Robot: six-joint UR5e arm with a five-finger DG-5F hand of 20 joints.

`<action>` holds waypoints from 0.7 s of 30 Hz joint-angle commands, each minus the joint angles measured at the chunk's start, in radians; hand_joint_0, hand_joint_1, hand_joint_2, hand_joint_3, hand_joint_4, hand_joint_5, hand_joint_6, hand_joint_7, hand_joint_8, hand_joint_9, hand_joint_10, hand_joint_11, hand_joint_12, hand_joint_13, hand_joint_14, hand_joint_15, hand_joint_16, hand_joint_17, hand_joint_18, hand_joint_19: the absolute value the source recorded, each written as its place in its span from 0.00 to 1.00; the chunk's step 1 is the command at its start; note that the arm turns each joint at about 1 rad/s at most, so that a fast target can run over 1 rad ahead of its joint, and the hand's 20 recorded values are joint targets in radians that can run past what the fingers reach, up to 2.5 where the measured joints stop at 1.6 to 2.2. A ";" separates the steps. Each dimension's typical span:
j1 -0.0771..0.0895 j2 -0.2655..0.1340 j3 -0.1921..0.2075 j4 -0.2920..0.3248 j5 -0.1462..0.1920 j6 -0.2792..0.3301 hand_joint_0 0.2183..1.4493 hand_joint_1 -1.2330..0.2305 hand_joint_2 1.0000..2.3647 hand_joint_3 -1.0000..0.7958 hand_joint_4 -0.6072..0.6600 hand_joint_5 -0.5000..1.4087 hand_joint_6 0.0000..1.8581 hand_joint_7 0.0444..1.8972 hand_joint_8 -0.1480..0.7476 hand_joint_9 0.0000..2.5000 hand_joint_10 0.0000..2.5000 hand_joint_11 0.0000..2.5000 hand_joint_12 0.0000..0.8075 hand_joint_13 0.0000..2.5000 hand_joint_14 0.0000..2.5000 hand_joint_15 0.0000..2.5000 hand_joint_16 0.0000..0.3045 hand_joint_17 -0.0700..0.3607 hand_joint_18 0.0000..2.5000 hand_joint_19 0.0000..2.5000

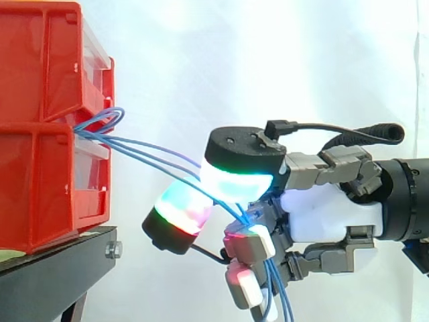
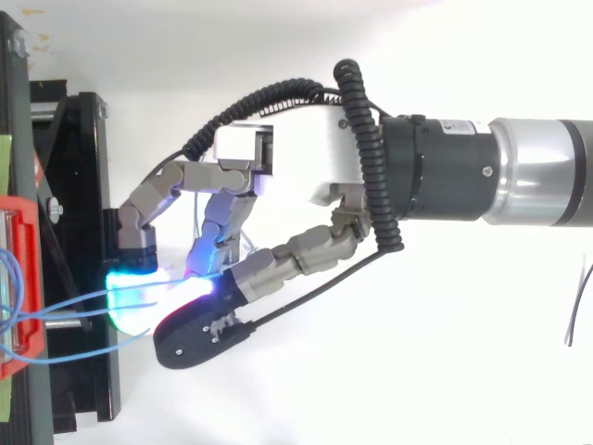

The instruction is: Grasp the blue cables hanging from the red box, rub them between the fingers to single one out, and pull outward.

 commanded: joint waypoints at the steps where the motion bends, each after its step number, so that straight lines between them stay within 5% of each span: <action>1: -0.004 0.005 0.000 -0.017 0.000 -0.016 0.38 0.26 0.01 0.39 0.52 0.17 0.47 0.41 0.49 0.45 0.01 0.36 0.45 0.42 0.01 0.24 0.16 0.42 0.38 0.26; 6: -0.005 0.006 0.000 -0.017 0.000 -0.019 0.33 0.30 0.00 0.28 0.54 0.17 0.47 0.41 0.48 0.47 0.01 0.36 0.44 0.42 0.01 0.24 0.16 0.42 0.38 0.27; 14: -0.010 0.006 0.000 -0.018 0.000 -0.017 0.28 0.50 0.00 0.28 0.53 0.18 0.45 0.43 0.51 0.48 0.01 0.35 0.47 0.43 0.01 0.24 0.17 0.43 0.38 0.28; 21: -0.012 0.008 0.000 -0.018 -0.002 -0.019 0.32 0.44 0.01 0.40 0.52 0.18 0.45 0.45 0.50 0.48 0.01 0.35 0.46 0.43 0.01 0.24 0.17 0.43 0.38 0.28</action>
